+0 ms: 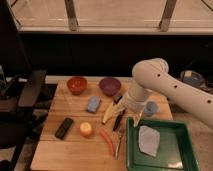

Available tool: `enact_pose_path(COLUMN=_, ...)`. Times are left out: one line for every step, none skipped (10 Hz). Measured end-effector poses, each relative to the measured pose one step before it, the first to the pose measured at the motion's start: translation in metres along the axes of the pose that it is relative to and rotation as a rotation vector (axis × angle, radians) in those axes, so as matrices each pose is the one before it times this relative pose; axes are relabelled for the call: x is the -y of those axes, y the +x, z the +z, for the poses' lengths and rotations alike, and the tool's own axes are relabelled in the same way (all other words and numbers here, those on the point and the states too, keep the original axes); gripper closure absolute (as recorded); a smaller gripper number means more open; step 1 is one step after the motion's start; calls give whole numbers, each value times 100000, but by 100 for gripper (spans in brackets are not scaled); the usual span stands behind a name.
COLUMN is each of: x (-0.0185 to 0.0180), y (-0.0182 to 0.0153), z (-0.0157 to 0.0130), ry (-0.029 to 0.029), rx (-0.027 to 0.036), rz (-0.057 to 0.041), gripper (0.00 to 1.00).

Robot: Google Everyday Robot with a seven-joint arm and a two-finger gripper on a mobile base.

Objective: Wipe red bowl with eraser

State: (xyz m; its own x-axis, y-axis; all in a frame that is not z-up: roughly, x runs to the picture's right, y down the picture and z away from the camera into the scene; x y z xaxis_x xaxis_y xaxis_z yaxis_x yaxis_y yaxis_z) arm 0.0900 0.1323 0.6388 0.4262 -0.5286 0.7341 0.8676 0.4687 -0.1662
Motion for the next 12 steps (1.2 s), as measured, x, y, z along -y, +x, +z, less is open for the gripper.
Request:
enact_pose_path(x=874, y=-383, z=712, ry=-333, rx=1238, rz=-3346, gripper=34)
enact_pose_path(x=1064, y=-218, z=457, ry=789, rx=296, rz=-2074, gripper=34)
enact_pose_path(x=1361, y=-277, z=657, ry=625, rx=461, rz=-2441, gripper=34)
enact_pose_path(x=2434, y=-549, z=1110, ry=519, rx=685, rz=-3458, gripper=34)
enact_pose_path(x=2287, y=-506, z=1062, ry=90, rx=381, rz=-3124, gripper=34)
enact_pose_path(x=2032, y=-357, z=1057, ry=-345, rx=-280, rz=-2182, gripper=34)
enact_pose_path(x=2211, y=-322, z=1272, ry=-71, rx=-822, rz=-1800, gripper=34)
enact_pose_path(x=2327, y=-181, z=1544, ry=426, rx=-1141, rz=-1212, gripper=34)
enact_pose_path(x=1165, y=21, z=904, ry=271, rx=-961, rz=1, gripper=34)
enact_pose_path(x=1223, y=105, z=1008, ry=392, rx=-1140, rz=777, gripper=34)
enact_pose_path(x=1853, y=558, z=1650, ry=1139, rx=-1959, rz=3016, gripper=34)
enact_pose_path(x=699, y=308, z=713, ry=794, rx=-636, rz=1932, gripper=34)
